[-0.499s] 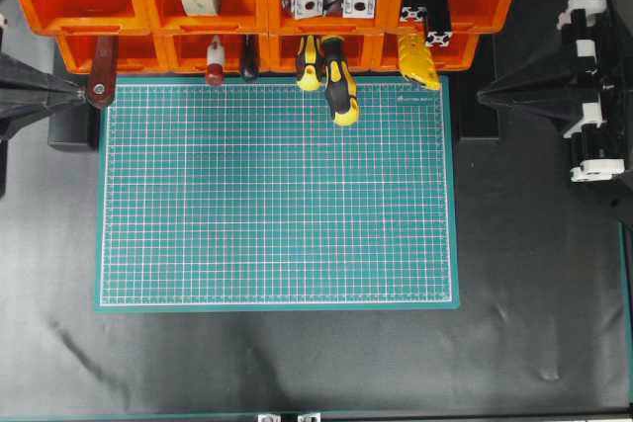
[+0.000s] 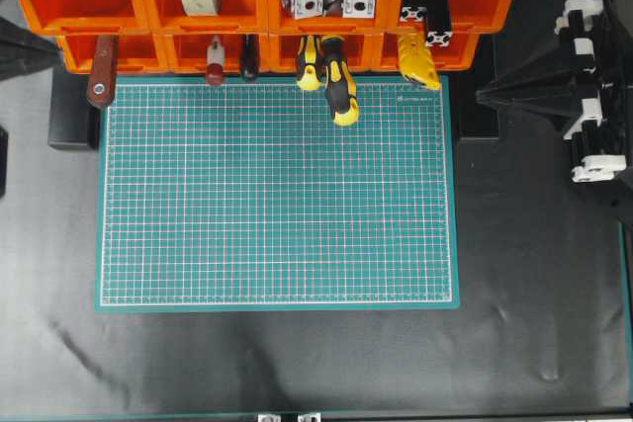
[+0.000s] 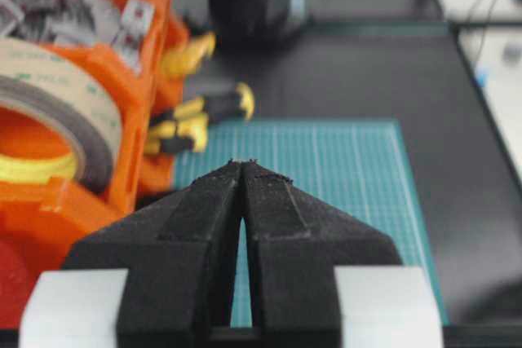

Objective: Pick vinyl tape from container rack with left arm.
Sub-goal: 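Move the left gripper to the red tape roll in the top-left bin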

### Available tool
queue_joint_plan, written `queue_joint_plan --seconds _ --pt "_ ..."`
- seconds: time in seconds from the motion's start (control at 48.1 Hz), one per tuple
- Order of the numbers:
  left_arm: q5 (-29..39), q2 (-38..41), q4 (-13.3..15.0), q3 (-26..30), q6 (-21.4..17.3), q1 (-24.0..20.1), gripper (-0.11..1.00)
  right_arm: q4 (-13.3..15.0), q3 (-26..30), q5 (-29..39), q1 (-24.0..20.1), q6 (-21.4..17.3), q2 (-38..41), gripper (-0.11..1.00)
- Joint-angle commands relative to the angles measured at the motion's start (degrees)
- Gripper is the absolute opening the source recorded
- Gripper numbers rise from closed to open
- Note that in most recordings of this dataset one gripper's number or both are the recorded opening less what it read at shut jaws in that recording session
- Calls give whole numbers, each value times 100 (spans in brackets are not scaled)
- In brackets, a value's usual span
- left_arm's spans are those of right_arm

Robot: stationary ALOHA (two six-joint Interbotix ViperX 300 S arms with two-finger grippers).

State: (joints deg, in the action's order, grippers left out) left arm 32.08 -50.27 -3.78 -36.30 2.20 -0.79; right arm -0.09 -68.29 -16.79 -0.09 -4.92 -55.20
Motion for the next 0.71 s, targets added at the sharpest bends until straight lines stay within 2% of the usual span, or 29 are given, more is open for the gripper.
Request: queue_joint_plan --seconds 0.0,0.146,0.229,0.354,0.478,0.582,0.686 --pt "1046 343 -35 835 -18 -141 0 -18 185 9 -9 0 44 1" --pt "2338 923 -79 1582 -114 -325 0 -18 193 9 -9 -9 44 1" --pt "2918 1257 -97 1969 -396 -378 0 -18 193 62 -9 -18 44 1" --pt "3480 1617 -114 2408 -976 -431 0 -18 211 264 -35 -18 9 1" --pt "3814 1925 -123 2681 -1283 -624 2 -18 229 483 -35 -18 -44 1" --pt "4043 2162 -158 2856 -1318 -844 16 -18 237 562 -35 -18 -79 1" --pt "4228 2382 -167 3006 -1354 -984 40 -18 237 642 -35 -18 -114 1"
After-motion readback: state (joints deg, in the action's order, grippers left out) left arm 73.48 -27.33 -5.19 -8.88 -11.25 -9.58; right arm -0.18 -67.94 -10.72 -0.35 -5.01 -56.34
